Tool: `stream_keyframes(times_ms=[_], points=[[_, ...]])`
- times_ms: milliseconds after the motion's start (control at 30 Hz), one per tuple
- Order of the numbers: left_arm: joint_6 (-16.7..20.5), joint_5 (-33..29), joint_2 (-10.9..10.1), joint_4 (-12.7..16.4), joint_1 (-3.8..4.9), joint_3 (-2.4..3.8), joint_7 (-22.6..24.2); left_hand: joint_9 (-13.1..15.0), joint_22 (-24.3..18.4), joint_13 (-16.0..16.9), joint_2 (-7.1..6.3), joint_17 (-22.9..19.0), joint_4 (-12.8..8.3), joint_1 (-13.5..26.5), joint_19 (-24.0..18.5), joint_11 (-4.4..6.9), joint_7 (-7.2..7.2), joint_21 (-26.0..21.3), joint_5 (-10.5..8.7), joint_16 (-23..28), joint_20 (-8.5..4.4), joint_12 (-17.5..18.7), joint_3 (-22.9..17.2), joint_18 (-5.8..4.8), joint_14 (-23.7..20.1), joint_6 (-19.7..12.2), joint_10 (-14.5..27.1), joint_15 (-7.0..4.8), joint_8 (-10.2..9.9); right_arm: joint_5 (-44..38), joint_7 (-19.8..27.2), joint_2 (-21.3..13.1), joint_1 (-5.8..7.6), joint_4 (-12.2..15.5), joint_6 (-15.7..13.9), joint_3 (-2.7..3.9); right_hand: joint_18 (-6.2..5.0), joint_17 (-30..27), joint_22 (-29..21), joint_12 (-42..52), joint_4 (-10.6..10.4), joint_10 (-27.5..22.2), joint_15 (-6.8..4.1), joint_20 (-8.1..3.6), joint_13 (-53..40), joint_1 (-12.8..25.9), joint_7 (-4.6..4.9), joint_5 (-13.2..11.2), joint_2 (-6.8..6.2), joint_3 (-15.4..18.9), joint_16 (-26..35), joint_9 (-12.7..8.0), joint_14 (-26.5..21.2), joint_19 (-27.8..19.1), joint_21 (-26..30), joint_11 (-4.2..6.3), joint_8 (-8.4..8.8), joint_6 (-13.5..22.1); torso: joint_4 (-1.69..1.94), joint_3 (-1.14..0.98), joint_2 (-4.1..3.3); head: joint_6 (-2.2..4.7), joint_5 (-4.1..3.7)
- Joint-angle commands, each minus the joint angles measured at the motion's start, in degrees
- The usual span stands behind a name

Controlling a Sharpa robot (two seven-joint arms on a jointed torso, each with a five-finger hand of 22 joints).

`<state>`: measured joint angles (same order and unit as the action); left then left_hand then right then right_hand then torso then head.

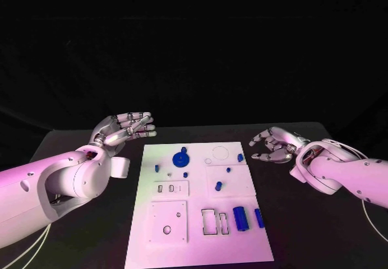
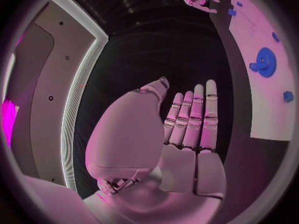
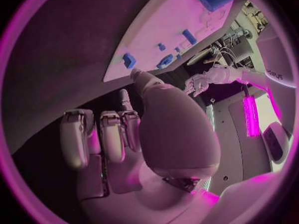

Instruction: Assemble the parts on the task board

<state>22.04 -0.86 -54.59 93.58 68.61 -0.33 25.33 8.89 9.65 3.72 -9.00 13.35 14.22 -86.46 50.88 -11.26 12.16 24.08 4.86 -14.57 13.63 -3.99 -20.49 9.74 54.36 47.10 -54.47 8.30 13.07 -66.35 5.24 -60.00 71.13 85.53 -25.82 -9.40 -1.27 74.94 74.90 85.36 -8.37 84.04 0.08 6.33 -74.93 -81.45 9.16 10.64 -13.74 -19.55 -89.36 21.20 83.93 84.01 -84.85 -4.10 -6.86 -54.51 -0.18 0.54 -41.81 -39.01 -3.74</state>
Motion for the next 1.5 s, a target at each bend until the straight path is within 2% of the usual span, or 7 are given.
stream_keyframes(times_ms=[33, 133, 333, 500, 900, 1167, 1500], points=[[-1.4, -0.1, 0.2, 0.0, 0.00, 0.03, 0.4, 0.0, -0.1, 0.0, 0.02, 0.1, -0.3, 0.3, -0.4, 0.24, 1.29, 0.3, -0.31, 0.2, 0.10, 0.3, 0.1, 0.62, -0.3, -0.1, 0.2, 0.07, -0.2, 0.3, 1.3, 1.0, -0.70, -1.1, 1.7, 0.02, -0.45, 11.1, 10.1, -0.2, 0.0, 2.4, 0.23, 0.07, -10.7, 0.5, 0.11, 0.0, -0.52, 0.4, 0.4, -0.1, 5.2, 1.4, 0.4, -0.33, 0.41, 0.3, -0.10, -0.06, 0.08, -0.15, 0.23], [-1.5, -0.1, 0.2, -0.1, -0.01, 0.03, 0.4, 0.0, -0.1, 0.0, -0.01, 0.1, -0.3, 0.3, -0.4, 0.24, 1.30, 0.3, -0.32, 0.2, 0.11, 0.2, 0.1, 0.62, -0.3, -0.1, 0.2, 0.07, -0.2, 0.7, 1.2, 2.0, -1.38, -2.1, 1.2, 0.01, -0.47, 11.1, 10.0, -0.2, -0.1, 2.4, 0.25, 0.08, -10.7, 0.6, 0.12, 0.0, -0.54, 0.5, 0.4, -0.1, 5.2, 1.4, 0.5, -0.34, 0.44, 0.4, 0.05, -0.05, 0.03, -0.06, 0.17], [-1.6, -0.1, 0.1, -0.1, -0.02, 0.03, 0.4, 0.0, -0.1, 0.0, -0.01, 0.1, -0.3, 0.3, -0.4, 0.24, 1.30, 0.3, -0.32, 0.2, 0.11, 0.2, 0.1, 0.62, -0.3, -0.1, 0.2, 0.07, -0.2, 1.4, 0.6, 4.1, -2.17, -3.8, 0.1, 0.00, -0.44, 11.3, 10.1, -0.1, -0.2, 2.5, 0.29, 0.13, -10.8, 0.8, 0.13, 0.1, -0.35, 0.5, 0.3, -0.1, 5.2, 1.5, 0.4, -0.34, 0.48, 0.4, 0.07, 0.17, 0.03, -0.04, 0.06], [-1.6, -0.1, 0.1, 0.0, -0.02, 0.03, 0.4, 0.0, -0.1, 0.0, -0.01, 0.1, -0.3, 0.3, -0.4, 0.24, 1.30, 0.3, -0.32, 0.2, 0.11, 0.2, 0.1, 0.62, -0.3, -0.1, 0.2, 0.07, -0.2, 1.6, 0.2, 5.5, -2.48, -4.7, -0.1, -0.01, -0.42, 11.4, 10.2, 0.0, -0.3, 2.6, 0.30, 0.14, -10.9, 0.9, 0.13, 0.1, -0.26, 0.5, 0.3, -0.1, 5.2, 1.5, 0.3, -0.35, 0.49, 0.4, 0.07, 0.09, -0.07, -0.07, -0.10], [-1.6, -0.1, -0.1, 0.1, -0.02, 0.03, 0.3, 0.0, -0.1, 0.0, -0.01, 0.1, -0.3, 0.3, -0.4, 0.24, 1.30, 0.3, -0.32, 0.2, 0.11, 0.2, 0.1, 0.62, -0.3, -0.1, 0.2, 0.07, -0.2, 1.9, -0.3, 7.4, -2.73, -5.9, 0.1, -0.01, -0.38, 11.6, 10.3, 0.2, -0.5, 2.7, 0.32, 0.18, -11.0, 1.1, 0.13, 0.1, 0.28, 0.3, 0.2, -0.1, 5.3, 1.7, 0.2, -0.35, 0.46, 0.3, 0.04, 0.13, -0.01, -0.21, 0.09], [-1.5, -0.1, -0.1, 0.1, -0.01, 0.03, 0.3, 0.0, -0.1, 0.0, -0.01, 0.1, -0.3, 0.3, -0.4, 0.24, 1.30, 0.3, -0.32, 0.2, 0.11, 0.2, 0.1, 0.62, -0.3, -0.1, 0.2, 0.07, -0.2, 2.0, -0.5, 7.9, -2.75, -6.3, 1.1, -0.02, -0.30, 11.9, 10.6, 0.7, -0.4, 3.1, 0.07, 0.07, -11.5, 0.9, -0.20, 0.1, 1.31, -1.0, 0.2, 0.2, 5.3, 1.9, -0.1, -0.10, -0.37, -1.6, -0.05, 0.11, 0.01, -0.37, 0.47], [-1.5, -0.1, -0.1, 0.1, -0.01, 0.03, 0.2, 0.0, -0.1, 0.0, -0.01, 0.1, -0.3, 0.3, -0.4, 0.24, 1.30, 0.3, -0.32, 0.2, 0.11, 0.2, 0.1, 0.62, -0.3, -0.1, 0.2, 0.07, -0.2, 2.0, -0.8, 8.0, -2.75, -6.4, 2.0, -0.02, -0.30, 11.9, 10.6, 0.8, -0.2, 3.2, -0.07, -0.05, -11.6, 0.8, -0.39, 0.1, 1.42, -1.5, 0.2, 0.2, 5.4, 2.0, -0.1, 0.06, -0.64, -2.2, -0.05, 0.10, 0.03, -0.46, 0.45]])
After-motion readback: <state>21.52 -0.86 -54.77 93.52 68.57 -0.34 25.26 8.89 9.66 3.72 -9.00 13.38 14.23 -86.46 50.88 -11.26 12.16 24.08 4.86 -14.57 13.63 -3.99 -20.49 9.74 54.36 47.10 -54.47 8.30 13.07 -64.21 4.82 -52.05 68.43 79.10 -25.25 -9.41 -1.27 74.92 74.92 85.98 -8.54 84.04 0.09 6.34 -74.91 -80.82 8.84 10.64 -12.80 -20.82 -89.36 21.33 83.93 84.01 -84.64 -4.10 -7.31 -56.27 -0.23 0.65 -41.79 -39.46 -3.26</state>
